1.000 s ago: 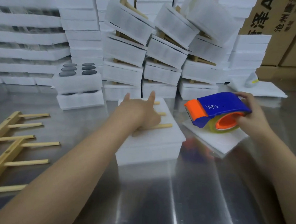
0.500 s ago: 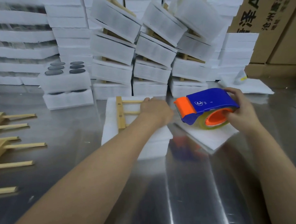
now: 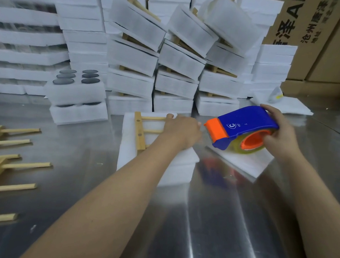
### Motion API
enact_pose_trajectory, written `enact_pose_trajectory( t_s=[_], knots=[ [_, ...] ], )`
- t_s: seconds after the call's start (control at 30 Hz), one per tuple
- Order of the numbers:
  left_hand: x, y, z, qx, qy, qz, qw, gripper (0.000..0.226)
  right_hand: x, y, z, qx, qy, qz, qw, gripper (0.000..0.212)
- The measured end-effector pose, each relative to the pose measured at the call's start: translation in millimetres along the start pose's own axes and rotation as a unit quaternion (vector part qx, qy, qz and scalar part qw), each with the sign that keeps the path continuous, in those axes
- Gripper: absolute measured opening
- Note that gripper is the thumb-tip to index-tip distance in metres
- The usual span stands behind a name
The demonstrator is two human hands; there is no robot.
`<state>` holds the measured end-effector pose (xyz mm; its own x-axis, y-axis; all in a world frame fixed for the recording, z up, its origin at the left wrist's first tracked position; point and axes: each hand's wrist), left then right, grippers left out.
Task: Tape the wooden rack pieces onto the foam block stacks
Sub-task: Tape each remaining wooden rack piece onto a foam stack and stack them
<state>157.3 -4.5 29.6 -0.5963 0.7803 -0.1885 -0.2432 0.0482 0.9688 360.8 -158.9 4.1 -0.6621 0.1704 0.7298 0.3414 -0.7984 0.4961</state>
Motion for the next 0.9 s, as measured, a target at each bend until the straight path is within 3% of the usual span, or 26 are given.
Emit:
enact_pose_trajectory(
  t_s=[0.33,0.63,0.9],
  knots=[
    [3,-3,6,-0.036,0.011,-0.079,0.996,0.015,18,-7,-1,-0.009,0.055,0.005,0.998,0.076],
    [2,-2,6,-0.06,0.004,-0.085,0.995,0.011,42,-15,-4,-0.08,0.179,-0.052,0.979,0.067],
    [0,2,1,-0.064,-0.001,-0.093,0.994,0.01,49,-22,-11,-0.145,0.241,-0.099,0.954,0.075]
  ],
)
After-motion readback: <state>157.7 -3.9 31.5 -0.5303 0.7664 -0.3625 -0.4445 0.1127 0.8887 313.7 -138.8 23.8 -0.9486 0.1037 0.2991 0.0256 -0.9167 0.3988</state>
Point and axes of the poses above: each hand's wrist, its own z-axis towards the middle knuckle, its own y-axis out of the back of the hand, x = y × z
